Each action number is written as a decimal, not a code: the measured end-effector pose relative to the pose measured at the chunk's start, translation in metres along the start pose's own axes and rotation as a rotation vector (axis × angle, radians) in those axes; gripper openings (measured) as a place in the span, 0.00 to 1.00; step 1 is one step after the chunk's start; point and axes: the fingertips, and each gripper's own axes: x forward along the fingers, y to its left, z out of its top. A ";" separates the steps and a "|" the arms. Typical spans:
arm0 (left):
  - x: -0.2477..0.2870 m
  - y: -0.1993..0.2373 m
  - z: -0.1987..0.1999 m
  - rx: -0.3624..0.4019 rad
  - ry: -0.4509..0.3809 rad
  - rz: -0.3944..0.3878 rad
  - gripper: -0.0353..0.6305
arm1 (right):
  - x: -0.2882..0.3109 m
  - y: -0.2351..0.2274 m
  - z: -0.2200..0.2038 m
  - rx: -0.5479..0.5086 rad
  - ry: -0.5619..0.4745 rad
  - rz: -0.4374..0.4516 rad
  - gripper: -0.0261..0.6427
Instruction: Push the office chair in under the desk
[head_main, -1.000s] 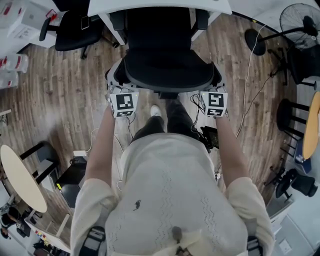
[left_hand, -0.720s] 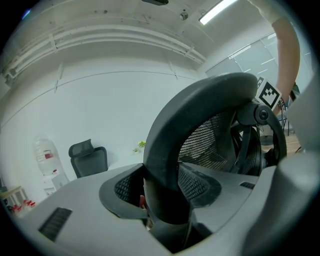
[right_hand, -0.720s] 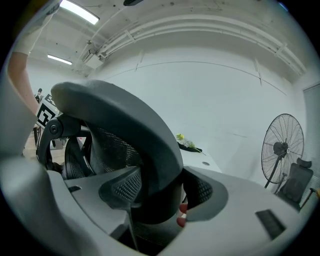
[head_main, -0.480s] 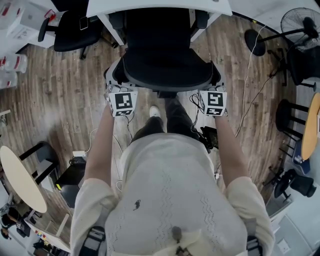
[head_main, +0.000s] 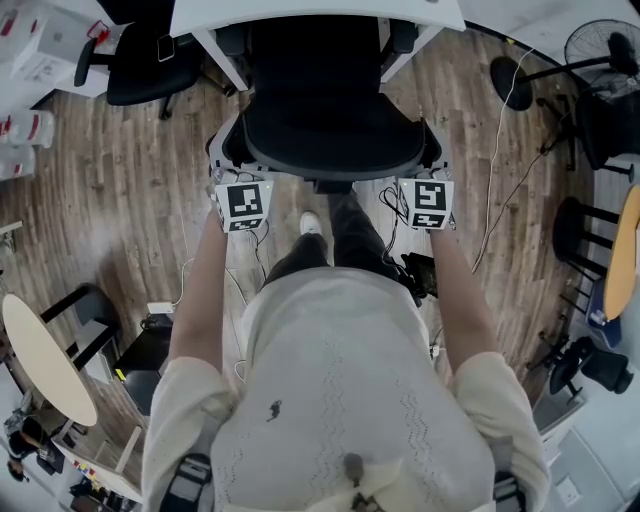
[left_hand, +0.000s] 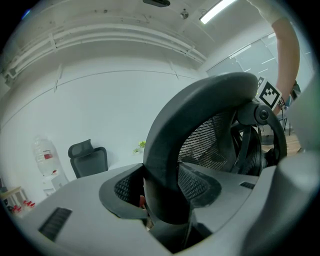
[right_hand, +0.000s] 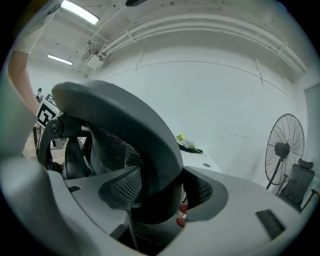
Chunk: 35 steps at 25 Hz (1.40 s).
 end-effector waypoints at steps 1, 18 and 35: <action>0.001 0.001 0.000 0.001 -0.001 0.002 0.40 | 0.001 0.000 0.001 -0.002 -0.002 0.000 0.44; 0.020 0.003 0.003 0.003 0.000 0.015 0.40 | 0.020 -0.013 0.003 -0.009 -0.009 0.010 0.44; 0.055 0.017 -0.002 -0.002 0.012 0.026 0.40 | 0.057 -0.027 0.009 -0.012 -0.010 0.016 0.44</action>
